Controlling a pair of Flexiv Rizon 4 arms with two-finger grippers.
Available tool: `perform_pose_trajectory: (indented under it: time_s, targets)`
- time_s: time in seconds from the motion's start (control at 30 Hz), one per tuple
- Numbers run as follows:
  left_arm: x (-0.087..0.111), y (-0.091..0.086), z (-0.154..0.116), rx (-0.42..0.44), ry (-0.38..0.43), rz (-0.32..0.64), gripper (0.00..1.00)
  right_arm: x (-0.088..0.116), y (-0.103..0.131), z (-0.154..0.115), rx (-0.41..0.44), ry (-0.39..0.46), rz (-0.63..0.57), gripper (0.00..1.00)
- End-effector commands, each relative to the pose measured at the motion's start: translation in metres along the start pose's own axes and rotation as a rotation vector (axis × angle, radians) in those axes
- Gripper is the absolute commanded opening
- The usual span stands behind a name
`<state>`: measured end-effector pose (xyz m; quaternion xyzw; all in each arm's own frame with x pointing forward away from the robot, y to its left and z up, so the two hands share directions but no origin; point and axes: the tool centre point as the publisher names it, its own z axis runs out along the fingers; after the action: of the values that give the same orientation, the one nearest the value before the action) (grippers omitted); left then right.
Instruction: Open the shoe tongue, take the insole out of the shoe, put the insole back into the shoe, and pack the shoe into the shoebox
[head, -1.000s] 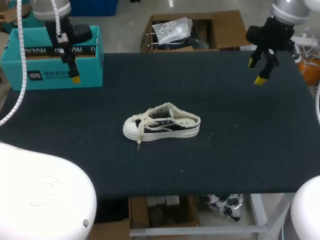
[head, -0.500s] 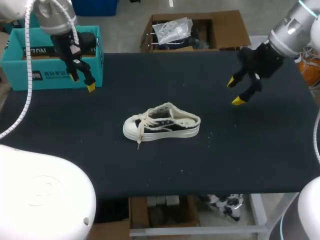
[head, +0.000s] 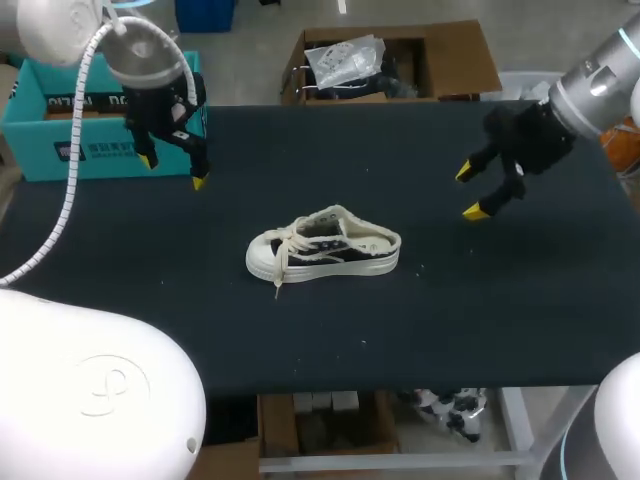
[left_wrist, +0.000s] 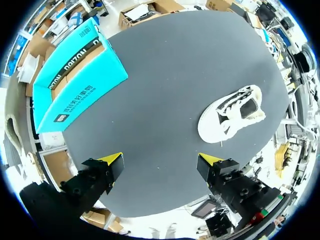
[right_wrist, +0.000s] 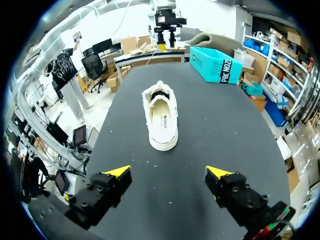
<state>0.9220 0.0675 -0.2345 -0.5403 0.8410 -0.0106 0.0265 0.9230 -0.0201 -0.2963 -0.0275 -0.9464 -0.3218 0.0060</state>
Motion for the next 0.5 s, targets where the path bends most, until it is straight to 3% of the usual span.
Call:
perform_pose_trajectory:
  time_s: [0.03, 0.1, 0.2, 0.4, 0.43, 0.5]
  targets:
    - [0.027, -0.014, 0.003, -0.09, 0.0, -0.17, 1.0, 0.003, 0.001, 0.017, -0.026, 0.004, 0.026, 1.0]
    - [0.044, -0.02, 0.007, -0.146, 0.031, -0.27, 1.0, 0.006, 0.002, 0.029, -0.054, 0.015, 0.032, 1.0]
    - [0.068, -0.022, 0.013, -0.149, 0.012, -0.38, 1.0, 0.012, 0.004, 0.048, -0.093, 0.024, 0.043, 1.0]
    - [0.105, -0.026, 0.017, -0.136, -0.026, -0.498, 1.0, 0.018, 0.011, 0.077, -0.142, 0.048, 0.031, 1.0]
    - [0.109, -0.028, 0.017, -0.16, 0.0, -0.456, 1.0, 0.019, 0.012, 0.081, -0.146, 0.046, 0.021, 1.0]
    - [0.116, -0.032, 0.018, -0.15, 0.001, -0.494, 1.0, 0.019, 0.015, 0.089, -0.169, 0.048, 0.013, 1.0]
